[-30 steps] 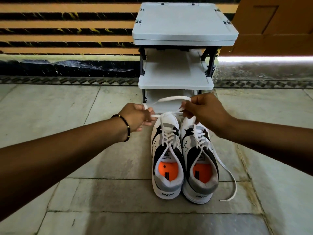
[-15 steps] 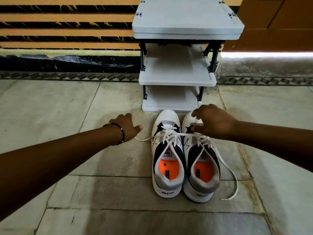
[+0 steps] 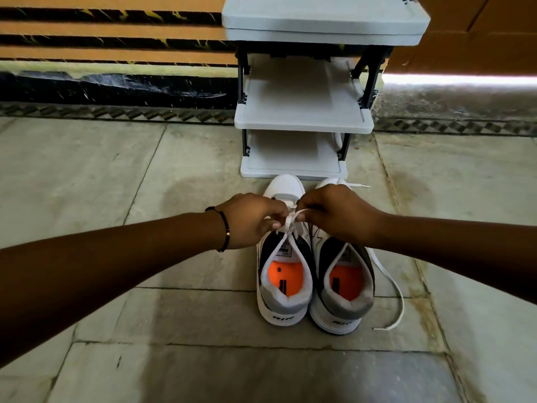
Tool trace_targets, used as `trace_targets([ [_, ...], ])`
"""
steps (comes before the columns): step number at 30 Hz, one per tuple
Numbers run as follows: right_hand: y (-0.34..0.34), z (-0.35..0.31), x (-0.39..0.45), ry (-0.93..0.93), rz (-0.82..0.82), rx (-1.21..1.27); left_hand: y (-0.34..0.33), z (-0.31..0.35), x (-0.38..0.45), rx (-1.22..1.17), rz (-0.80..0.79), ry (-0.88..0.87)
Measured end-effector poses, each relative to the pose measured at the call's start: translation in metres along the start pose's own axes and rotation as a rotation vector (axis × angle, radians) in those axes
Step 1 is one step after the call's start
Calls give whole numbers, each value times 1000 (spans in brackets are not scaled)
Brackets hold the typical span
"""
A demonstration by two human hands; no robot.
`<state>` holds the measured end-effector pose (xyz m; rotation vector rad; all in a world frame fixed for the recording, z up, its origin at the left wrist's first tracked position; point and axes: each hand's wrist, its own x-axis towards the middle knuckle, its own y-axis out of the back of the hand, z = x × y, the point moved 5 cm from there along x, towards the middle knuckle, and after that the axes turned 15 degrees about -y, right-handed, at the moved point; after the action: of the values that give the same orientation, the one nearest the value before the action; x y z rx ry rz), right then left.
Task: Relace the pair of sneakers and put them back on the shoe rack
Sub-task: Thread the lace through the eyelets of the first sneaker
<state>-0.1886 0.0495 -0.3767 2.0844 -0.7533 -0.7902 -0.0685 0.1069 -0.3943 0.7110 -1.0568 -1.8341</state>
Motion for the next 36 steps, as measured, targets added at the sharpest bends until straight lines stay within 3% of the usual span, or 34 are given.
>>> trace_targets([
  [3, -1, -4, -4, 8, -23, 1, -5, 2, -6, -108, -23, -1],
  [9, -7, -9, -9, 32, -162, -95, -10, -2, -5, 29, -2, 40],
  [15, -2, -11, -11, 46, -110, -53, -5, 5, -1, 113, 189, 22],
  [24, -5, -11, -13, 47, -119, -128, -9, -1, 0, -68, 255, 81],
  [32, 7, -13, -5, 48, -18, -100, -4, 6, 7, 168, -51, -8],
  [36, 10, -10, -5, 61, 2, -120, 11, 3, 2, 255, -88, -71],
])
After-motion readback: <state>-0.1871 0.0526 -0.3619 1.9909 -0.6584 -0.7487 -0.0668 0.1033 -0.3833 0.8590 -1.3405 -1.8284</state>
